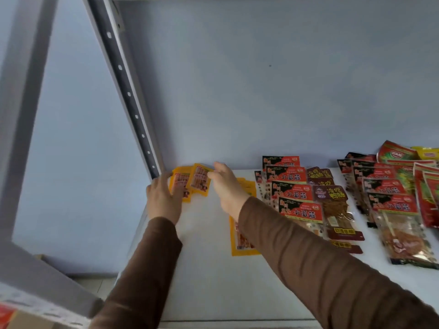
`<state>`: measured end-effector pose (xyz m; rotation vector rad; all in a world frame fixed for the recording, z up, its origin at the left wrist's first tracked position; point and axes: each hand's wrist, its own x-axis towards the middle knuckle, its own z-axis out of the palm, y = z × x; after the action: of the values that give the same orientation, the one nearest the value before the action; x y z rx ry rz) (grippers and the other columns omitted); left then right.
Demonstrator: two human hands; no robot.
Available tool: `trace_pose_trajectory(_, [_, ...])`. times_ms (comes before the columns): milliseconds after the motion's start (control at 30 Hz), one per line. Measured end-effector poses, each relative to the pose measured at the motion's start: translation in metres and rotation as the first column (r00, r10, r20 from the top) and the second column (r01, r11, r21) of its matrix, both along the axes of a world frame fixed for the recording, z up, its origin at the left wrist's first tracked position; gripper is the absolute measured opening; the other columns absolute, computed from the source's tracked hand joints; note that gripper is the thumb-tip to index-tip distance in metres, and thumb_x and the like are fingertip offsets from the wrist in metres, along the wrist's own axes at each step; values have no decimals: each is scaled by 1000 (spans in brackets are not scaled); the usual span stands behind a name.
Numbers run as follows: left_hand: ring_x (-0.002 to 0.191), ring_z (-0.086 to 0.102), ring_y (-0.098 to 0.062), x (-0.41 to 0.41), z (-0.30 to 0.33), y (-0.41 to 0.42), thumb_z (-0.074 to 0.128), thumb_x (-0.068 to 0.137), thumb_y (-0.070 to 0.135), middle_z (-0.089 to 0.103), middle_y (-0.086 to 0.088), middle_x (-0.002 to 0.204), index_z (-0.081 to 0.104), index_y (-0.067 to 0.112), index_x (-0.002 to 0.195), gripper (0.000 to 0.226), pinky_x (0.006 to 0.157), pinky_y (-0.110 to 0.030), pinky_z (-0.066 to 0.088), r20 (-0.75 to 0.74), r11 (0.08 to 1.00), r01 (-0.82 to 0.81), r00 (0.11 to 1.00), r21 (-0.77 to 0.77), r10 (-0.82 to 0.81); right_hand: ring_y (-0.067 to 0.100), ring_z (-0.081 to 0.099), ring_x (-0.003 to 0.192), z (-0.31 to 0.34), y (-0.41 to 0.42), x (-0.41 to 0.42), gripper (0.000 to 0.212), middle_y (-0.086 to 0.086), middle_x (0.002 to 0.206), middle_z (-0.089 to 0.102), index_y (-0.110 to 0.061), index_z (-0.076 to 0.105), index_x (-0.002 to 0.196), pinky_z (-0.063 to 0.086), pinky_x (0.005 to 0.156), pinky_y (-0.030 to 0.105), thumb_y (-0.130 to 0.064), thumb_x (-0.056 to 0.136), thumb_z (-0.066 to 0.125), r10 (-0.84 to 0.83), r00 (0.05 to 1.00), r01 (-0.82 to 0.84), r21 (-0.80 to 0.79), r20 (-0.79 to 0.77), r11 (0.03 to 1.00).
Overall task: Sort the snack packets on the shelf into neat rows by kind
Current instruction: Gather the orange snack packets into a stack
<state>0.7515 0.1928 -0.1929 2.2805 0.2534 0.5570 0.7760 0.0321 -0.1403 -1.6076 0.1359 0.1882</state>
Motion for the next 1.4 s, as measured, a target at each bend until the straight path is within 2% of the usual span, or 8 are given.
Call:
trace_pose_trajectory(233, [151,22,-28,43,-19,2,24,105,41,35,-10,160,21,20,157,56,124,-45,11,-370,990,88,928,108,-42,33,42,133,-12,54,49,47,14,144,49,-7,38,144,33,110,37,-34,105,36,-145,976,41,-513,-163,858])
trace_pose_trajectory(367, [154,17,-22,46,-22,4,22,105,52,30,-5,163,15,23,159,62,126,-41,1,-377,992,70,926,103,-26,35,36,132,-26,59,49,53,15,144,45,-19,36,148,37,108,42,-27,98,49,-81,984,-2,-461,-160,887])
trace_pose_trajectory(467, [151,23,-28,46,-19,3,26,105,46,37,-6,159,26,29,156,54,126,-44,10,-304,983,29,949,-181,-83,35,36,129,-40,56,46,51,11,140,47,-27,45,145,38,105,42,-27,95,55,-29,998,-4,-534,-53,846])
trace_pose_trajectory(567, [134,50,-28,46,-8,-1,38,103,42,48,-8,150,34,31,153,51,115,-49,38,-148,726,29,973,-688,-180,36,36,131,-48,53,41,57,9,141,48,-24,42,147,36,107,42,-28,93,62,-5,998,36,-553,57,833])
trace_pose_trajectory(833, [148,28,-30,53,3,-10,53,101,23,27,-12,162,17,16,159,69,122,-45,24,-313,975,84,938,-207,-148,36,41,133,-50,53,33,59,15,142,49,-19,34,152,39,111,43,-16,95,51,116,991,-64,-527,66,847])
trace_pose_trajectory(1033, [135,47,-30,53,14,-10,62,93,-2,35,-6,159,17,27,158,85,101,-37,46,-201,750,-13,966,-661,-161,26,46,135,-46,53,27,54,5,153,42,-22,35,153,43,104,29,-6,102,45,50,998,-53,-77,-32,996])
trace_pose_trajectory(1233, [95,68,-36,52,23,0,72,87,2,60,-18,116,15,18,158,92,85,-49,58,-367,610,-186,912,-771,-185,16,60,113,-41,47,24,59,1,144,52,-30,42,147,54,81,23,-3,96,54,29,999,-28,59,-28,998])
trace_pose_trajectory(1400, [104,69,-36,37,21,3,78,86,16,67,-18,121,45,10,143,67,95,-53,56,-311,653,-52,906,-755,-288,19,48,130,-42,43,11,68,-1,152,41,-32,30,153,48,101,36,-7,96,57,46,999,-48,105,21,993])
